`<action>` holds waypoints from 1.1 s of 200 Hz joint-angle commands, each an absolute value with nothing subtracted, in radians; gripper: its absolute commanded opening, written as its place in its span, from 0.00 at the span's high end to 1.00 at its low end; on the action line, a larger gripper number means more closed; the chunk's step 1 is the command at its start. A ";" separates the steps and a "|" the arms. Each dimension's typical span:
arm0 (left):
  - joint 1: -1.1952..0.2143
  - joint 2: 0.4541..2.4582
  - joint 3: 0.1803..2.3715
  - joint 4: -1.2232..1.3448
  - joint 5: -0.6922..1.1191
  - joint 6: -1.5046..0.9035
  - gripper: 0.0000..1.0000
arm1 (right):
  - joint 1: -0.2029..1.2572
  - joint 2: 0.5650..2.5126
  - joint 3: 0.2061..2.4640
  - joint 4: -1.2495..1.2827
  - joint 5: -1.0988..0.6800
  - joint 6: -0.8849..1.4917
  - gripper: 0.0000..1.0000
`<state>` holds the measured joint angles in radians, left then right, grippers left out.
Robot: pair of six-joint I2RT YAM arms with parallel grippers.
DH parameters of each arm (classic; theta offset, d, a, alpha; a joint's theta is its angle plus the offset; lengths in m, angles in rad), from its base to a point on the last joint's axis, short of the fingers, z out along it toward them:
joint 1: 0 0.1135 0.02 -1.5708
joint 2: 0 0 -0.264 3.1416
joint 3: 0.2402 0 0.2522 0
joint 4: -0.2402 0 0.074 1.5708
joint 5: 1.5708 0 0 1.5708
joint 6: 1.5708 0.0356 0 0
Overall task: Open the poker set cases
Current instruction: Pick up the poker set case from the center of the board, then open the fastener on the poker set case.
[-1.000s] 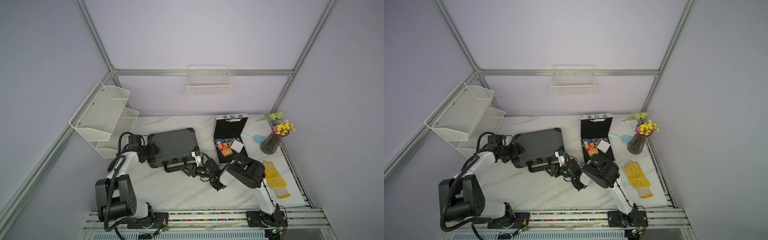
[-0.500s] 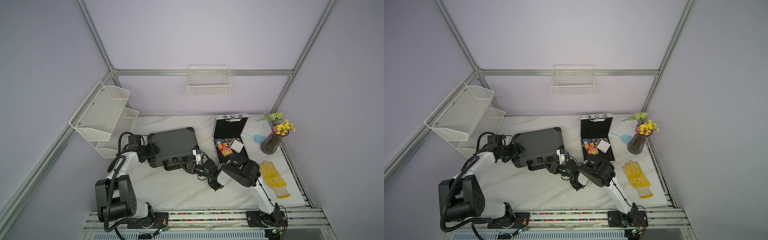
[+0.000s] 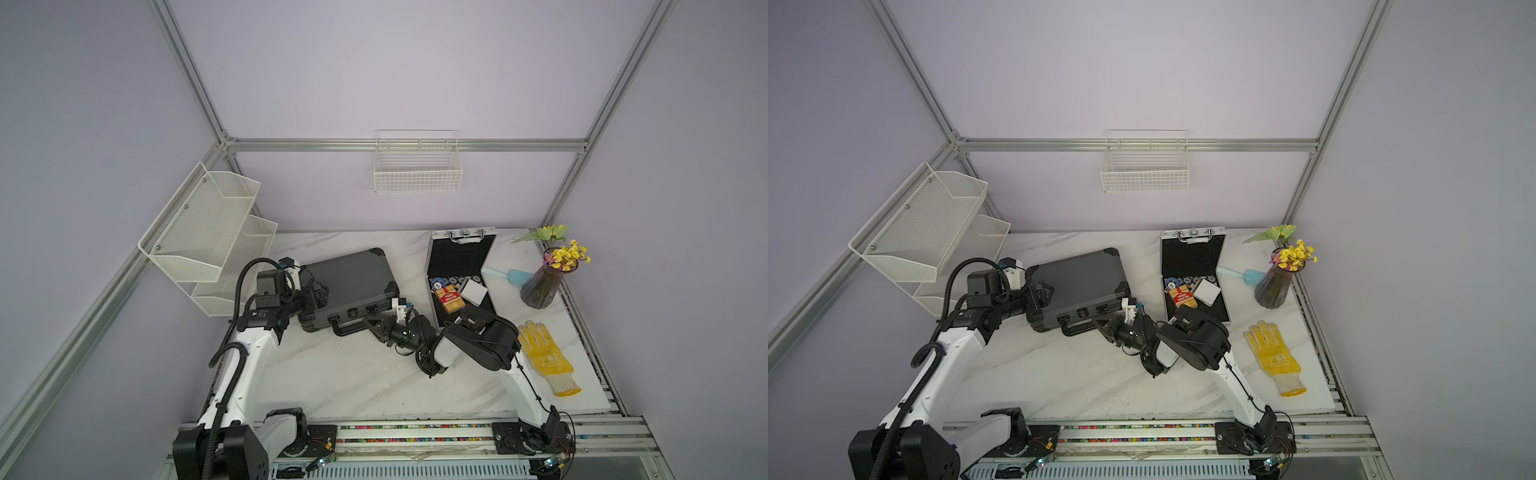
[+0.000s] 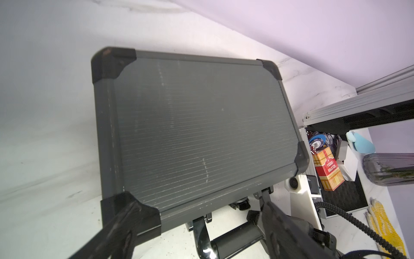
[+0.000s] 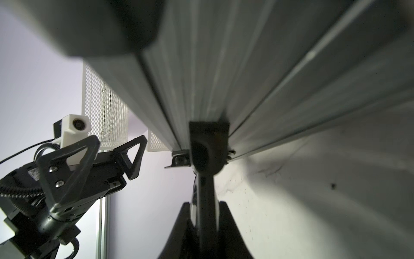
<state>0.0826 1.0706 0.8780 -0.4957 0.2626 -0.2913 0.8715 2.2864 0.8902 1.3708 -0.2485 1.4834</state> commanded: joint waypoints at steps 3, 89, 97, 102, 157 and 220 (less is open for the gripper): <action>0.063 0.992 0.879 -0.491 0.207 -0.184 0.14 | 0.873 2.275 0.894 1.222 -0.249 1.609 0.86; -0.067 0.945 0.878 -0.491 0.185 -0.035 0.13 | 0.867 2.327 0.985 1.222 -0.187 1.560 0.86; -0.100 0.933 0.873 -0.489 0.186 0.016 0.13 | 0.866 2.318 0.978 1.237 -0.185 1.558 0.93; -0.123 0.925 0.867 -0.486 0.180 0.054 0.13 | 0.865 2.310 0.973 1.241 -0.181 1.558 0.97; -0.331 0.747 0.718 -0.487 0.342 0.586 0.04 | 0.874 2.150 0.861 1.245 -0.184 1.619 1.00; -0.417 0.735 0.637 -0.495 0.379 0.788 0.03 | 0.929 2.026 0.803 1.370 -0.159 1.616 1.00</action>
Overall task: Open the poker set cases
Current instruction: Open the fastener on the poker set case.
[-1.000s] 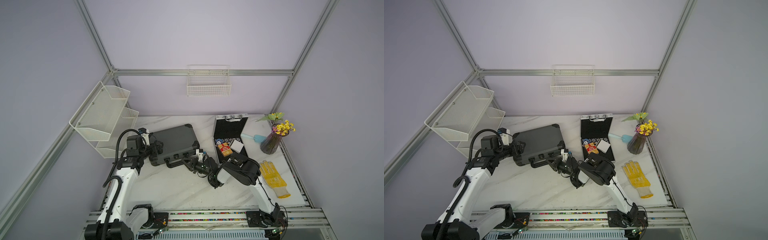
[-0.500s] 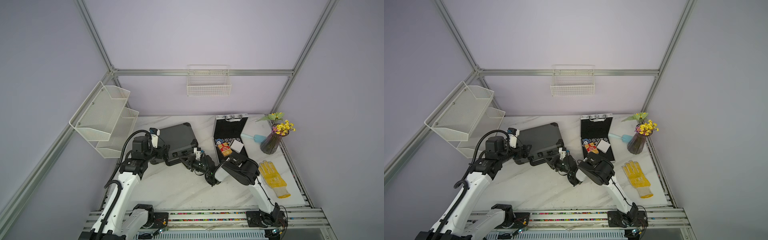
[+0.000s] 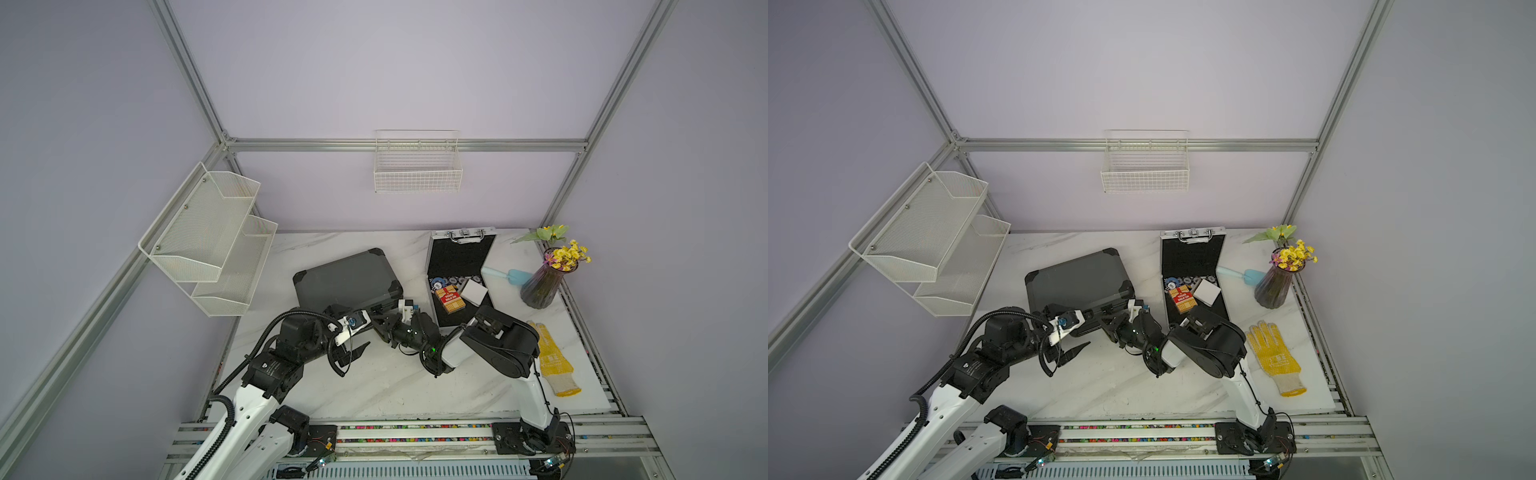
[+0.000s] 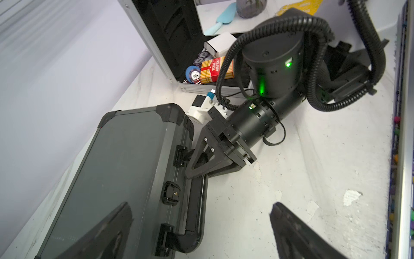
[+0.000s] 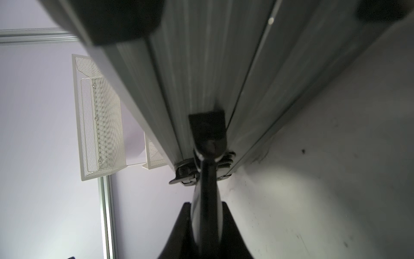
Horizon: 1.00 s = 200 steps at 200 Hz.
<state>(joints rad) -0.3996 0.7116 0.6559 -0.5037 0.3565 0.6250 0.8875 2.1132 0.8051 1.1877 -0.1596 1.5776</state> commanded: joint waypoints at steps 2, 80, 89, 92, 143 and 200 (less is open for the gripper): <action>-0.418 0.737 0.637 -0.494 0.378 0.794 0.03 | 0.931 2.023 0.802 1.378 -0.158 1.615 1.00; -0.440 0.840 0.611 -0.492 0.250 0.843 0.04 | 0.978 1.988 0.748 1.607 -0.076 1.574 1.00; -0.440 0.851 0.611 -0.487 0.224 0.845 0.04 | 0.979 1.982 0.745 1.622 -0.077 1.572 1.00; -0.440 0.855 0.611 -0.487 0.216 0.844 0.04 | 0.979 1.979 0.745 1.626 -0.078 1.571 1.00; -0.442 0.913 0.621 -0.477 0.188 0.844 0.05 | 0.979 1.907 0.755 1.627 -0.119 1.507 1.00; -0.442 0.948 0.626 -0.441 0.194 0.820 0.09 | 0.979 1.898 0.770 1.626 -0.140 1.496 1.00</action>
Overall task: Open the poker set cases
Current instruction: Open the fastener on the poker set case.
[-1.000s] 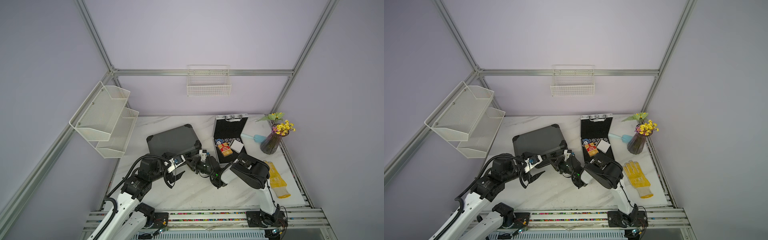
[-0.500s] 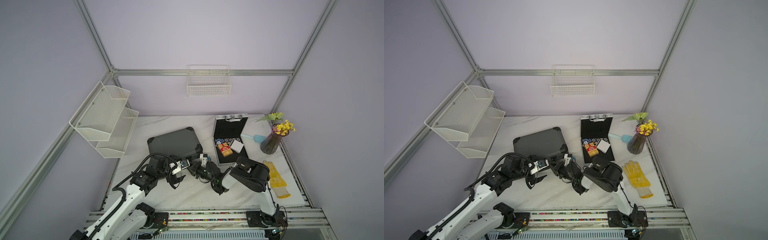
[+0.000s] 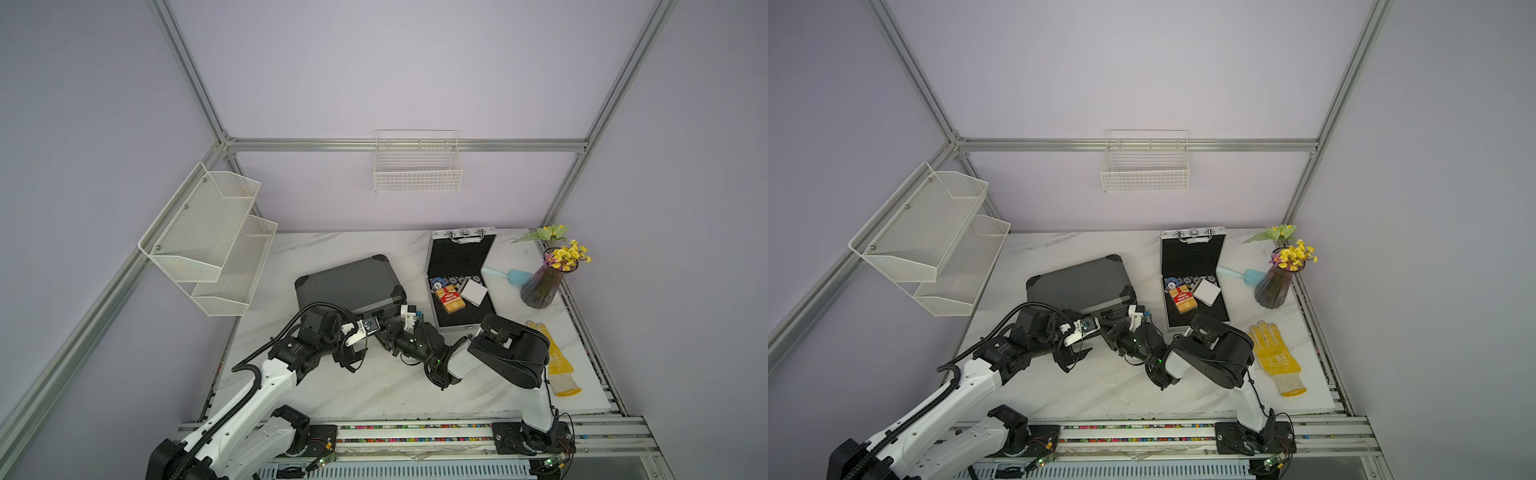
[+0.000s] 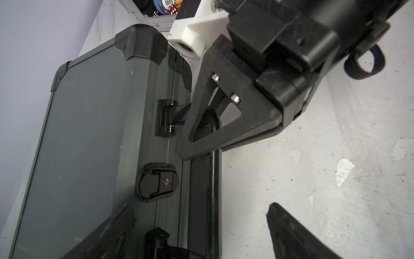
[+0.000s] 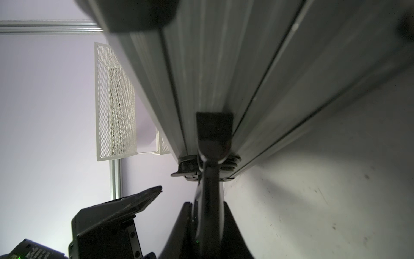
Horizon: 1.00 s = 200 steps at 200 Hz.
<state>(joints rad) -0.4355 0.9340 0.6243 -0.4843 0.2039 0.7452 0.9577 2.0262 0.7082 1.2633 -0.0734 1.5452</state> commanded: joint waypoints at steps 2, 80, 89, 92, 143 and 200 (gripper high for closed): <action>-0.442 0.948 0.625 -0.439 0.192 0.819 0.09 | 0.979 1.898 0.771 1.626 -0.140 1.495 1.00; -0.442 0.998 0.620 -0.377 0.159 0.786 0.13 | 0.979 1.894 0.785 1.626 -0.155 1.490 1.00; -0.442 1.004 0.618 -0.377 0.162 0.786 0.14 | 0.979 1.894 0.786 1.627 -0.153 1.489 1.00; -0.442 1.005 0.618 -0.377 0.164 0.787 0.15 | 0.979 1.894 0.787 1.626 -0.153 1.489 1.00; -0.444 1.030 0.607 -0.378 0.189 0.781 0.20 | 0.979 1.914 0.796 1.628 -0.159 1.508 1.00; -0.446 1.068 0.620 -0.407 0.177 0.776 0.33 | 0.979 1.890 0.791 1.627 -0.163 1.497 1.00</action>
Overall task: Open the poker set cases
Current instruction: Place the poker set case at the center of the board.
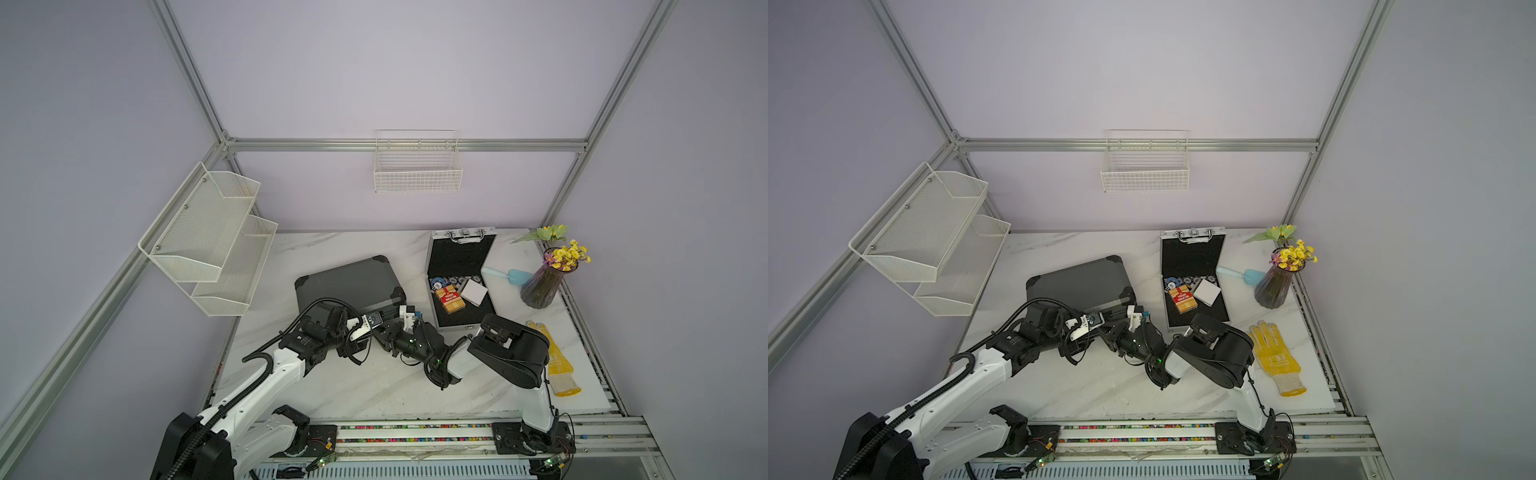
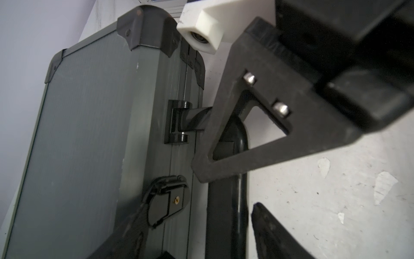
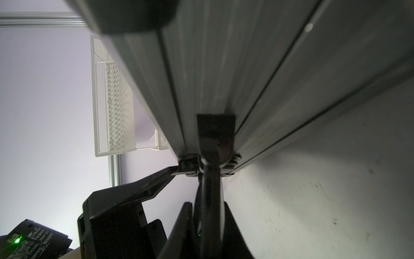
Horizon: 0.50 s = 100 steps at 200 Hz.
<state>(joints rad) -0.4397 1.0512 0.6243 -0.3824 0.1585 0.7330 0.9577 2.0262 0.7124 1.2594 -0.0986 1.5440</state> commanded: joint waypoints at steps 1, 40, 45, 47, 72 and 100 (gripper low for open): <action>-0.445 1.067 0.621 -0.408 0.177 0.776 0.33 | 0.979 1.889 0.790 1.627 -0.164 1.497 1.00; -0.448 1.072 0.632 -0.431 0.175 0.787 0.42 | 0.979 1.873 0.770 1.626 -0.149 1.498 1.00; -0.448 1.071 0.632 -0.433 0.172 0.790 0.43 | 0.979 1.871 0.770 1.628 -0.149 1.496 1.00; -0.449 1.069 0.632 -0.435 0.170 0.792 0.44 | 0.979 1.870 0.769 1.626 -0.149 1.496 1.00; -0.452 1.064 0.634 -0.459 0.173 0.812 0.46 | 0.979 1.864 0.764 1.626 -0.145 1.491 1.00; -0.453 1.052 0.642 -0.465 0.187 0.812 0.45 | 0.979 1.870 0.759 1.626 -0.137 1.505 1.00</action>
